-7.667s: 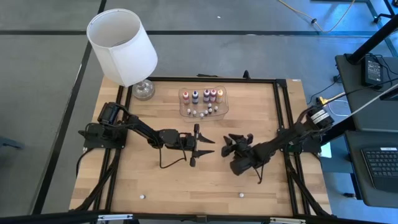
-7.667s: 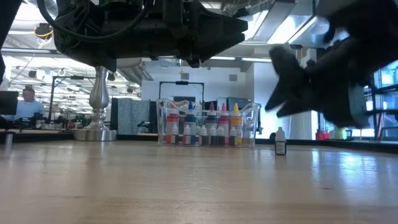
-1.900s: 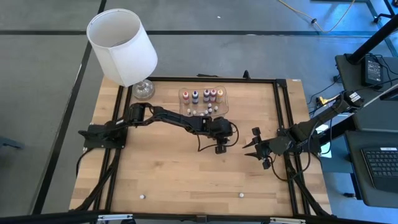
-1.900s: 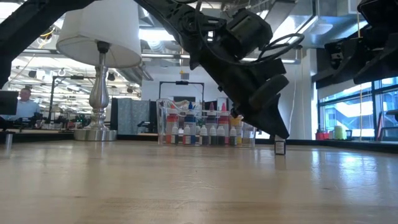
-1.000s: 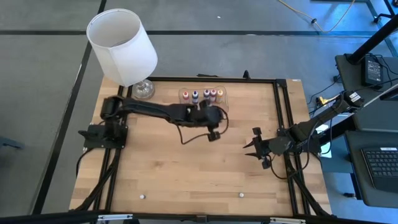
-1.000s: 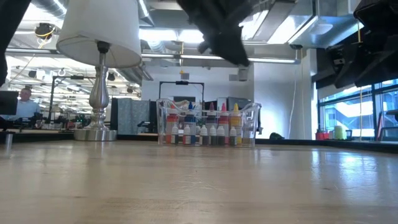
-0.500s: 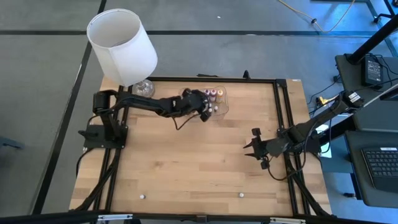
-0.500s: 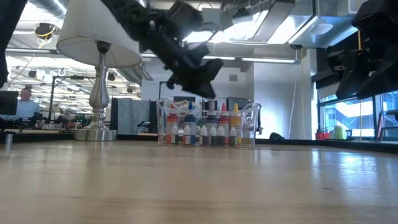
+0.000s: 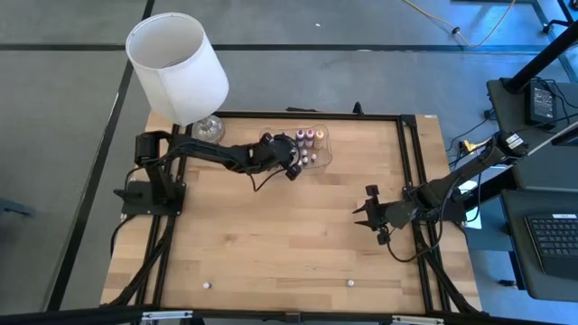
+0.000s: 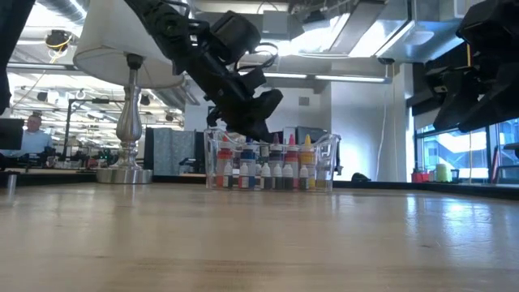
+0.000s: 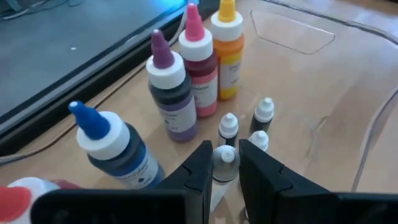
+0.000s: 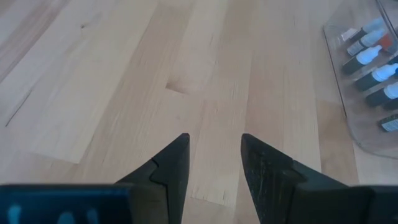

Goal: Pick & Place food coloring
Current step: Put the top small purple food coloring bottle into the transparent bin

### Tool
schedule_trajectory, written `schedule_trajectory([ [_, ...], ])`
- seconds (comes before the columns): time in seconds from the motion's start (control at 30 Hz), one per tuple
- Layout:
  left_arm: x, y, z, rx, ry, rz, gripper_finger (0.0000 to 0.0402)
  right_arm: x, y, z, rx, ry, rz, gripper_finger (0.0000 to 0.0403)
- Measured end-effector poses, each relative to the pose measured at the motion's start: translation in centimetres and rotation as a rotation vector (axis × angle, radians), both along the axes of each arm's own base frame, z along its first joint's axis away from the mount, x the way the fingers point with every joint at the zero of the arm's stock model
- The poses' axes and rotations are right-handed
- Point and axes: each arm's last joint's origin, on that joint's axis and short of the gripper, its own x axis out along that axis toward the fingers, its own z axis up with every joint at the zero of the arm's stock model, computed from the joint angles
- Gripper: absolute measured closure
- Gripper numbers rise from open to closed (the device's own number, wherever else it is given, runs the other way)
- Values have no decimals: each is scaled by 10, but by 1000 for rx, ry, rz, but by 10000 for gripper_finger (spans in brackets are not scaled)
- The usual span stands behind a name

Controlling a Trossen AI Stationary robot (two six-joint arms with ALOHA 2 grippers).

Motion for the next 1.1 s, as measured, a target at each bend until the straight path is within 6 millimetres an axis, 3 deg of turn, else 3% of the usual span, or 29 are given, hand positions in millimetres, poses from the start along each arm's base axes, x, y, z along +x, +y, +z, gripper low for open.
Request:
schedule_trajectory([
  [0.33, -1, 3, -2, -14, -1, 14, 345, 0, 0, 0, -7, -4, -5, 256],
  [0.73, 5, 4, -23, -28, 23, 26, 345, 0, -1, 1, -43, -18, -15, 256],
  [1.1, 5, 6, -24, -47, -25, 119, 345, 0, -1, 1, -43, -19, -15, 256],
])
